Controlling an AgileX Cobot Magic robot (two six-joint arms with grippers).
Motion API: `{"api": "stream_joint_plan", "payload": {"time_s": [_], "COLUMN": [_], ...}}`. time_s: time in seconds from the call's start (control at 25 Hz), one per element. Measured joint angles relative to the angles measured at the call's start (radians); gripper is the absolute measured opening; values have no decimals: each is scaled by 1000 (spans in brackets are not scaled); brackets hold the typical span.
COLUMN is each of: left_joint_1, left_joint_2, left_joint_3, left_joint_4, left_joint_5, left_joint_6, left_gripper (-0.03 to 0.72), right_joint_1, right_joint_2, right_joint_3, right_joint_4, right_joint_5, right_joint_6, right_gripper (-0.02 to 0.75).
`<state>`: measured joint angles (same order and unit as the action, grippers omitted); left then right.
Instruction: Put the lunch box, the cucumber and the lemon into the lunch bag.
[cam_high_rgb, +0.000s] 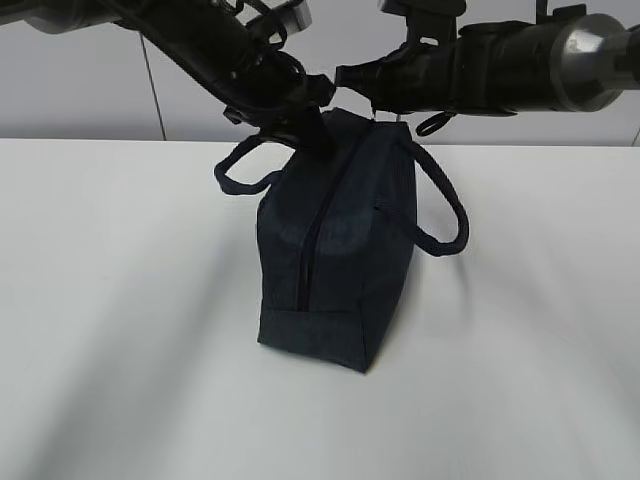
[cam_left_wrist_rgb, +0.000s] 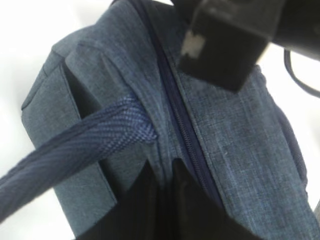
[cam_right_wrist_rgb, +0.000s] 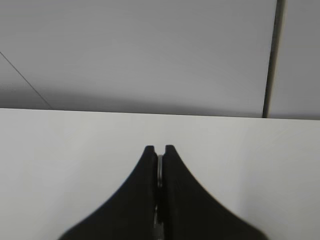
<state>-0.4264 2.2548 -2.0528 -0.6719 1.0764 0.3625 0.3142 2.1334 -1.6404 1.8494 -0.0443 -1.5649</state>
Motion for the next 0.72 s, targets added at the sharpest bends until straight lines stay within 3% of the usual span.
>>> {"api": "stream_joint_plan", "payload": {"time_s": [0.72], "left_joint_1": [0], "left_joint_2": [0], "left_joint_3": [-8], "left_joint_4": [9], "left_joint_5": [84], "left_joint_6": [79], "left_gripper": [-8], "right_joint_1": [0], "right_joint_2": [12], "right_joint_3": [4], "right_joint_4": [-2], "right_joint_5": [-36], "right_joint_6": [2], "right_gripper": [0]}}
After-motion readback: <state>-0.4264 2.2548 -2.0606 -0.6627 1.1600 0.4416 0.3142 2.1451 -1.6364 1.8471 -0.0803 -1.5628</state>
